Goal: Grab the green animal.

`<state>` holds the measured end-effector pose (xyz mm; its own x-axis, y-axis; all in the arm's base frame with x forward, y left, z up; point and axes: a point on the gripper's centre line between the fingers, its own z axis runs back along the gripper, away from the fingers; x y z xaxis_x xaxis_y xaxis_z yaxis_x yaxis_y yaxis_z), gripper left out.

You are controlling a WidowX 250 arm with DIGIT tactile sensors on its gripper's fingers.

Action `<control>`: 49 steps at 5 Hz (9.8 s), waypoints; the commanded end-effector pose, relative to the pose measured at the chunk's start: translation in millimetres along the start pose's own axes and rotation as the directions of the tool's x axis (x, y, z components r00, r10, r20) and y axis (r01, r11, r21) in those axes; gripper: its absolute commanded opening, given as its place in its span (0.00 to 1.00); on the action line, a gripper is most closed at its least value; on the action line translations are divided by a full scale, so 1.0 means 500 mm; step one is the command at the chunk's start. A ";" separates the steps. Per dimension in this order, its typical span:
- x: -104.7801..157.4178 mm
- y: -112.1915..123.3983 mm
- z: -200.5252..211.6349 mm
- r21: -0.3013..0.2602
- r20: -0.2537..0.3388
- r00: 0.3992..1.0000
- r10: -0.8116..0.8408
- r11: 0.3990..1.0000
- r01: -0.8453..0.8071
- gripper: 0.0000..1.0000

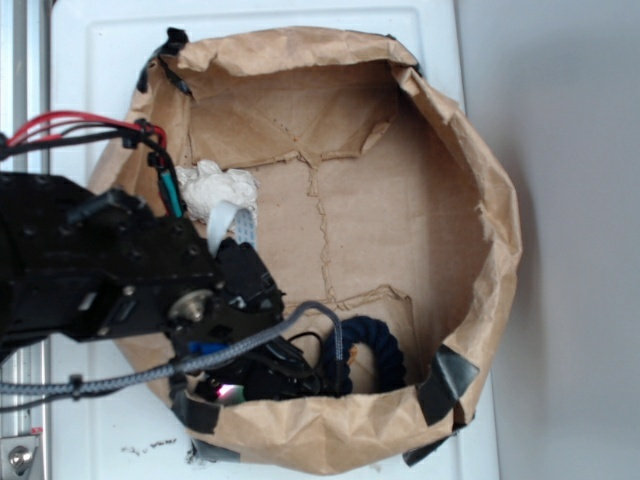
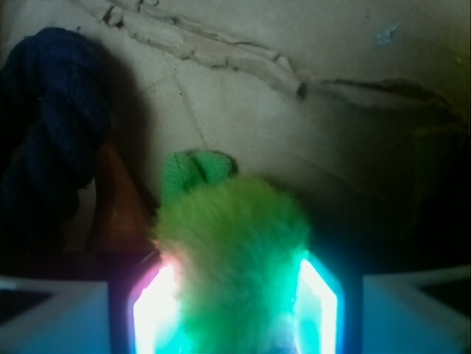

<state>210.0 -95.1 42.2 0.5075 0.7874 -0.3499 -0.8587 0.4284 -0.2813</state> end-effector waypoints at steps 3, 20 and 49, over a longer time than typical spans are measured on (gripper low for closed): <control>0.081 0.010 0.304 -0.067 0.287 0.949 0.132 0.991 -0.118 0.00; 0.121 0.021 0.187 -0.029 0.247 0.954 -0.168 0.983 0.181 1.00; 0.204 -0.100 0.162 0.041 0.203 0.726 -0.657 0.746 0.665 1.00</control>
<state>291.2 -14.8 77.9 0.9272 0.3707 0.0528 -0.3225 0.8622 -0.3905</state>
